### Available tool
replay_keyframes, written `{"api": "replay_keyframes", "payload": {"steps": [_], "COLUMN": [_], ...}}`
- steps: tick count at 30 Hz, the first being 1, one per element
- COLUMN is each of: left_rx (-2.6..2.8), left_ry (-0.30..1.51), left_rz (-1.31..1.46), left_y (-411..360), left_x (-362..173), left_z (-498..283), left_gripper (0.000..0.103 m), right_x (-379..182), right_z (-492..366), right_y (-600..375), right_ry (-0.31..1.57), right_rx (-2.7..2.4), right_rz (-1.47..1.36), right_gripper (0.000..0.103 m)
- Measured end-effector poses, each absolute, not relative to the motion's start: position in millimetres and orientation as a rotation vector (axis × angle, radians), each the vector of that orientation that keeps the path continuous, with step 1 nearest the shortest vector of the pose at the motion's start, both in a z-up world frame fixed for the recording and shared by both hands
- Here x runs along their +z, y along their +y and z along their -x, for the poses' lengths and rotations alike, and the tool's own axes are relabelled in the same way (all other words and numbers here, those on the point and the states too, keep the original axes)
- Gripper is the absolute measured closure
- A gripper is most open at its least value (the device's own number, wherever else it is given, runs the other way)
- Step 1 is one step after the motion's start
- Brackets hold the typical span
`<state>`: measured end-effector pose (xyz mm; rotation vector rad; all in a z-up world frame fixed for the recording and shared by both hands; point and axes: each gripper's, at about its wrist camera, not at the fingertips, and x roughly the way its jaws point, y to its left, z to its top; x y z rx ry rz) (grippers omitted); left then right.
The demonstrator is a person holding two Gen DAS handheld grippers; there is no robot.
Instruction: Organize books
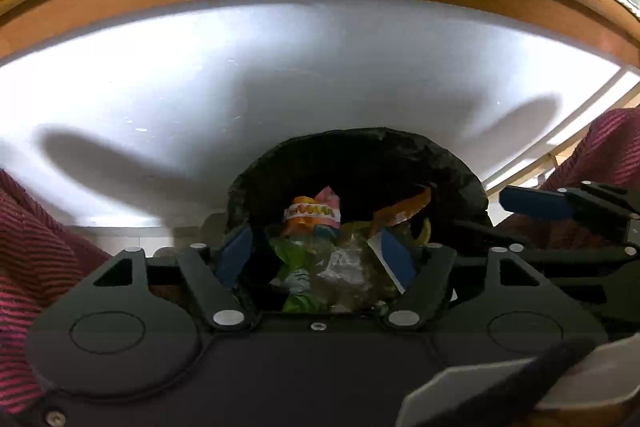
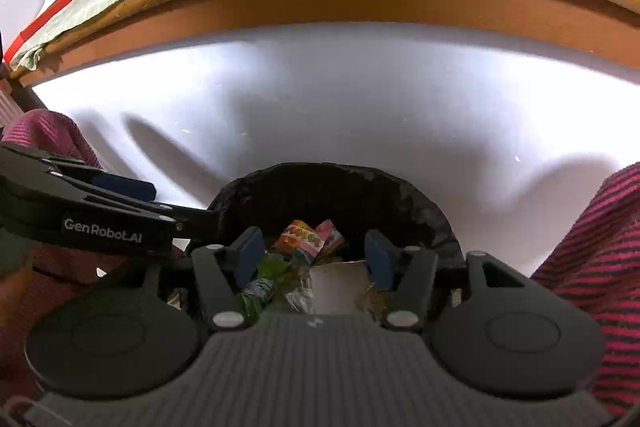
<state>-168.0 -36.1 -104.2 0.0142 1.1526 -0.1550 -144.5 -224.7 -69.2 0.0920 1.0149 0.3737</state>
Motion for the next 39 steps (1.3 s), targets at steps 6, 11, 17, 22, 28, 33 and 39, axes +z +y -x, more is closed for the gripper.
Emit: {"api": "replay_keyframes", "payload": {"steps": [6, 11, 17, 22, 28, 33, 39], "left_rx": [-0.151, -0.148, -0.145, -0.142, -0.14, -0.141, -0.141], "left_ry": [1.151, 1.156, 1.162, 1.17, 1.171, 1.172, 1.176], "left_rz": [-0.015, -0.009, -0.01, -0.007, -0.013, -0.013, -0.017], "left_y": [-33.1, -32.1, -32.8, -32.7, -32.6, -32.8, -33.3], "left_x": [-103.5, -104.1, -105.7, -107.9, -108.5, -108.4, -110.7], "left_z": [168.6, 168.2, 168.2, 167.0, 167.1, 167.4, 167.4], "left_gripper": [0.028, 0.027, 0.027, 0.026, 0.026, 0.025, 0.024], "right_x": [-69.4, -68.1, -68.6, -68.8, -69.1, -69.4, -69.6], "right_z": [144.6, 144.1, 144.0, 144.0, 143.7, 144.0, 144.1], "right_y": [-225.7, -226.7, -226.3, -226.5, -226.7, -226.3, -226.4], "right_ry": [1.014, 1.014, 1.014, 1.015, 1.016, 1.016, 1.017], "right_rx": [0.372, 0.365, 0.364, 0.364, 0.364, 0.363, 0.364], "right_rz": [-0.095, -0.098, -0.097, -0.097, -0.097, -0.098, -0.097], "right_gripper": [0.026, 0.021, 0.02, 0.02, 0.019, 0.019, 0.019]}}
